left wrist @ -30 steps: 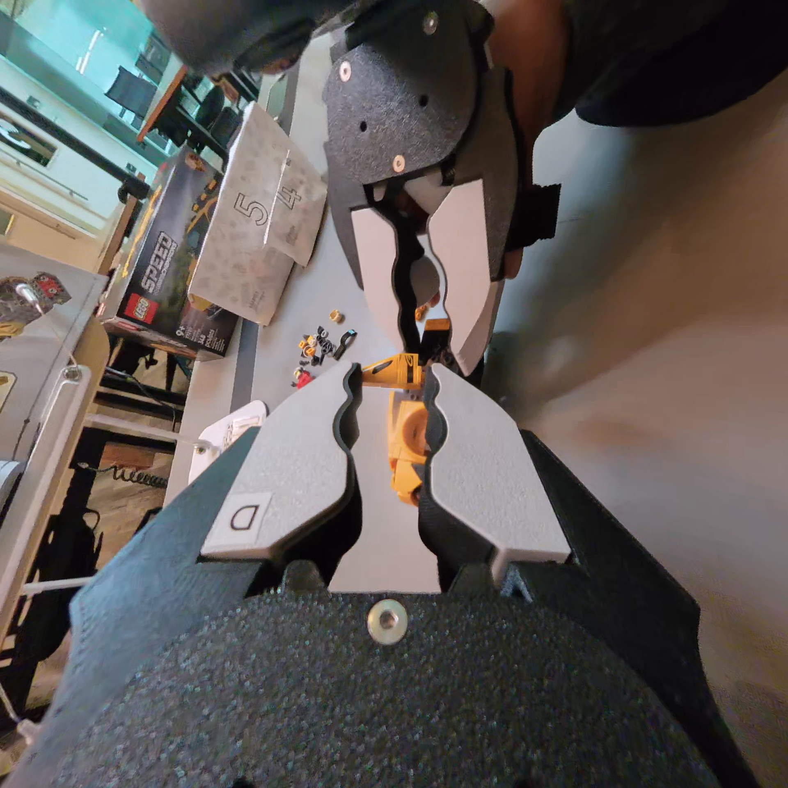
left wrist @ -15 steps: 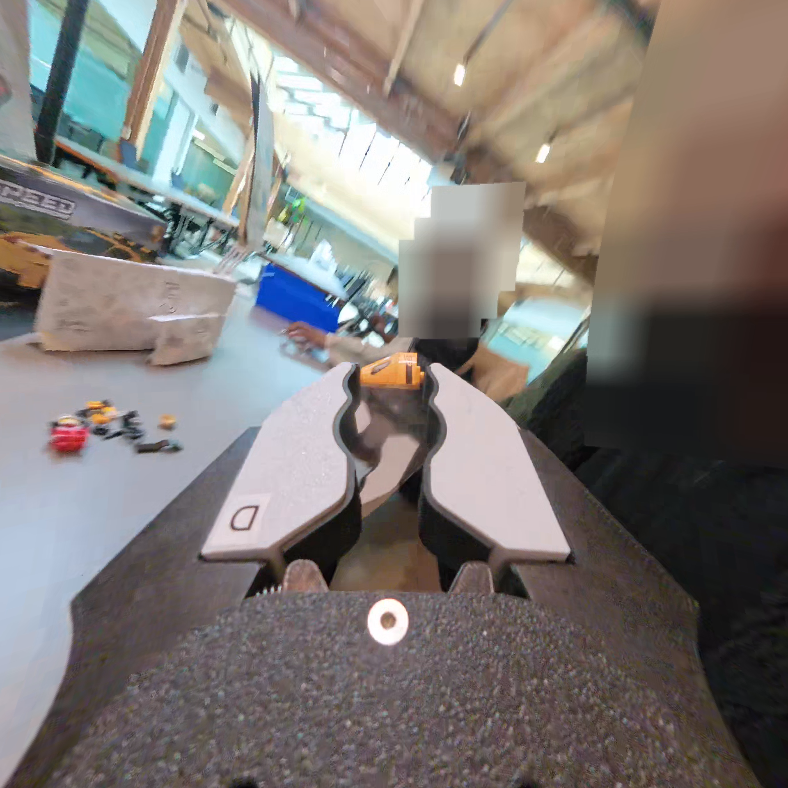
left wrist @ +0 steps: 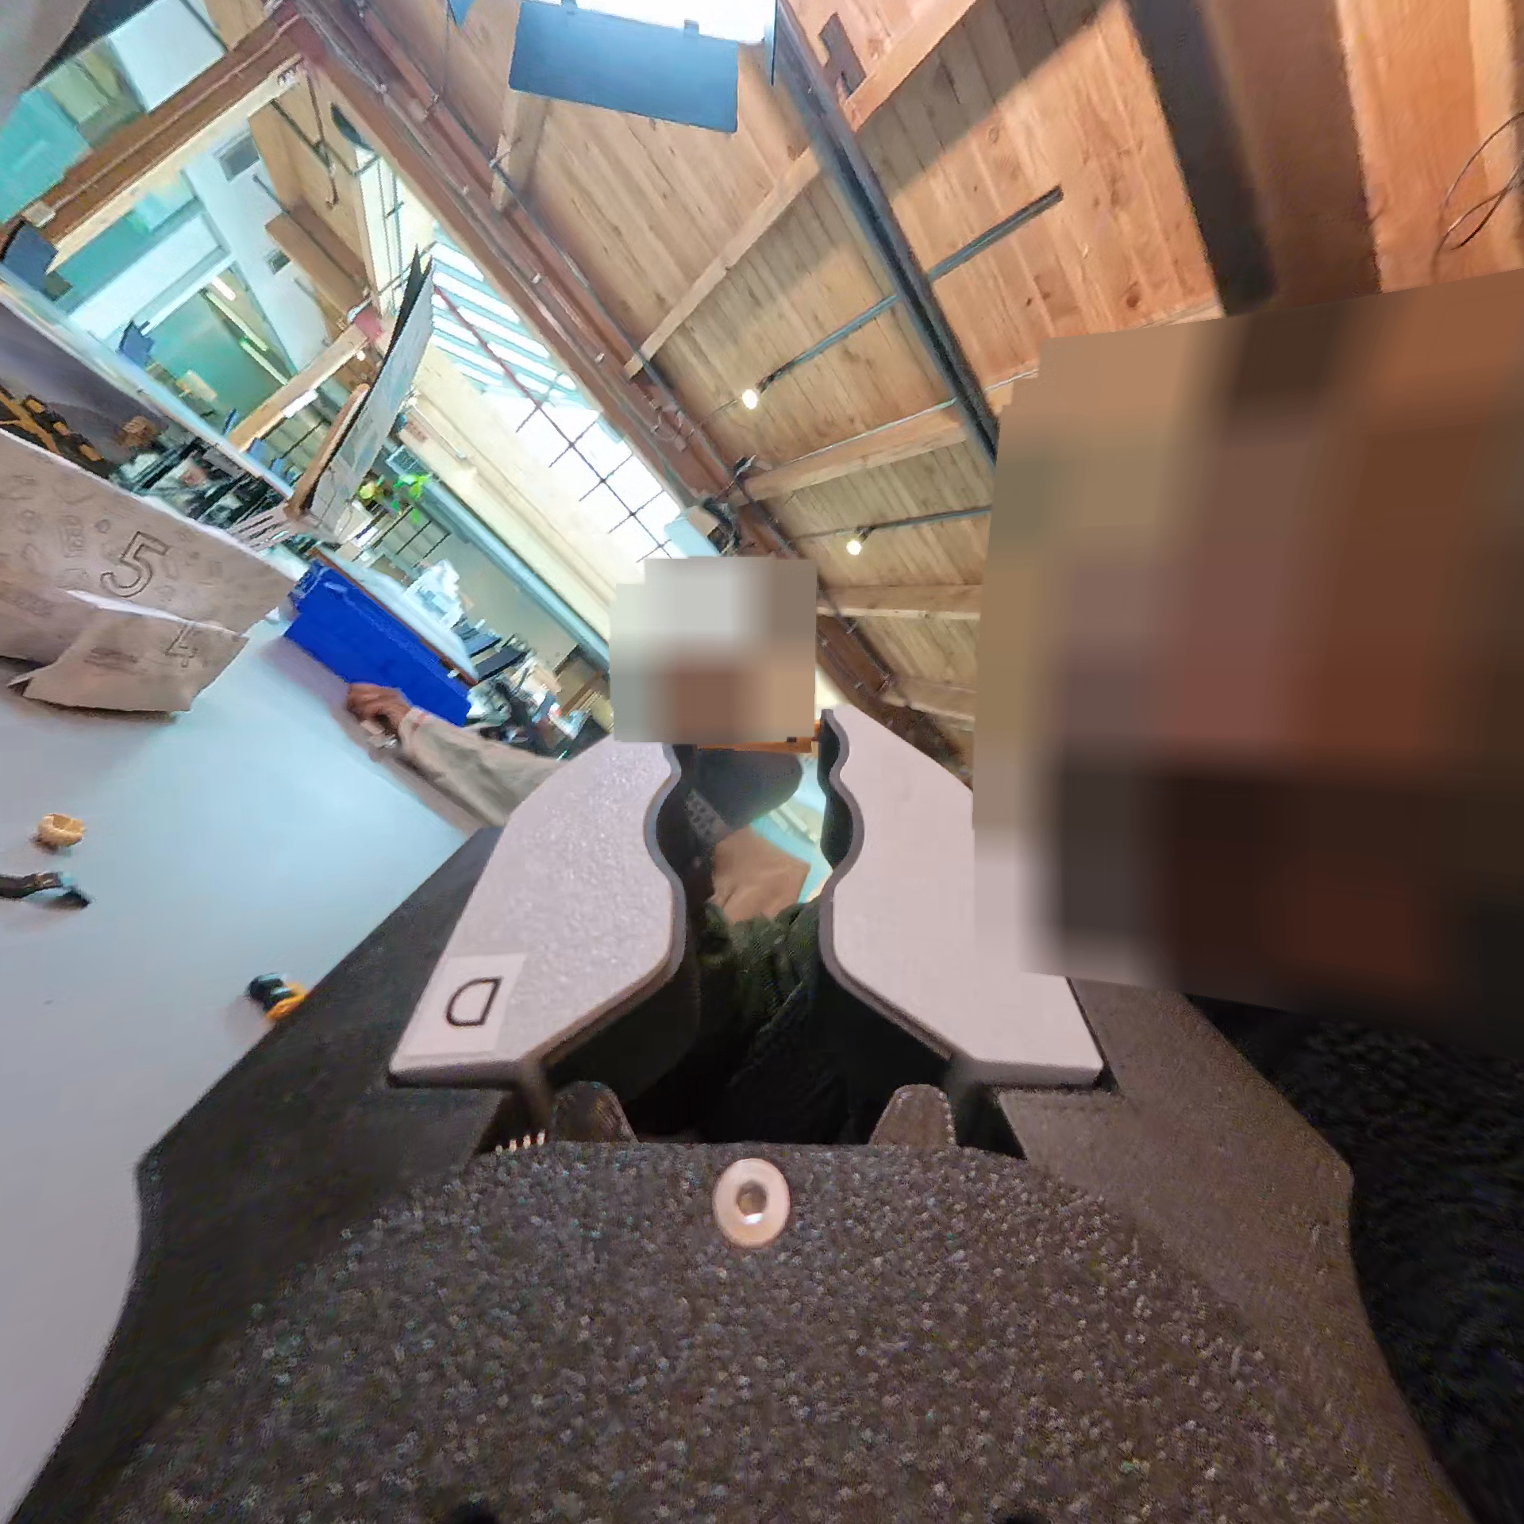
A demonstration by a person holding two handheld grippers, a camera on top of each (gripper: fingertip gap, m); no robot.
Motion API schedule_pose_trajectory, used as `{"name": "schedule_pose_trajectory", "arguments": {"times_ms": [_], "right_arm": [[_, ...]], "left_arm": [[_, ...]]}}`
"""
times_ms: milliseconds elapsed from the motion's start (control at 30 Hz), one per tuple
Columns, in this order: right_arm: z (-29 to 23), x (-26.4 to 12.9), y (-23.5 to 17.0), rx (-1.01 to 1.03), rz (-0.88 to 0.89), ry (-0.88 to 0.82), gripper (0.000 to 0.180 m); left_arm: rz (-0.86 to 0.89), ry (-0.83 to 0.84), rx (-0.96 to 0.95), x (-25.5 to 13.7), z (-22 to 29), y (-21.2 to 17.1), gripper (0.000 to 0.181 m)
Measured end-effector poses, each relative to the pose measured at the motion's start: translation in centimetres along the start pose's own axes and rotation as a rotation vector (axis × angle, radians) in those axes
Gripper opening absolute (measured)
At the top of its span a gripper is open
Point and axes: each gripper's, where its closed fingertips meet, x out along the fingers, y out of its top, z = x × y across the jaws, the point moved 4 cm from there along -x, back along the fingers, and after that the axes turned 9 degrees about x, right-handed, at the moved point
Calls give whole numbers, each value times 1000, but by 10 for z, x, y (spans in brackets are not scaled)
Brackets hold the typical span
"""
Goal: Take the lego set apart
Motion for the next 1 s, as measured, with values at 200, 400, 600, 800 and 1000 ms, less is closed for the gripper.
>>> {"name": "schedule_pose_trajectory", "arguments": {"times_ms": [200,400,600,800,1000], "right_arm": [[7,-5,-4,-7,-12,-15,28],[11,-7,-5,1,-11,-21,28],[12,-7,-6,7,-3,-16,28],[12,-7,-6,10,2,-12,28],[12,-7,-6,11,7,-8,28]], "left_arm": [[-909,558,549,-53,-39,-43,28],[-1330,712,655,-84,-62,-77,32],[-1350,669,694,-82,-58,-80,61],[-1437,659,679,-91,-62,-90,67],[-1517,612,677,-94,-56,-99,49]]}}
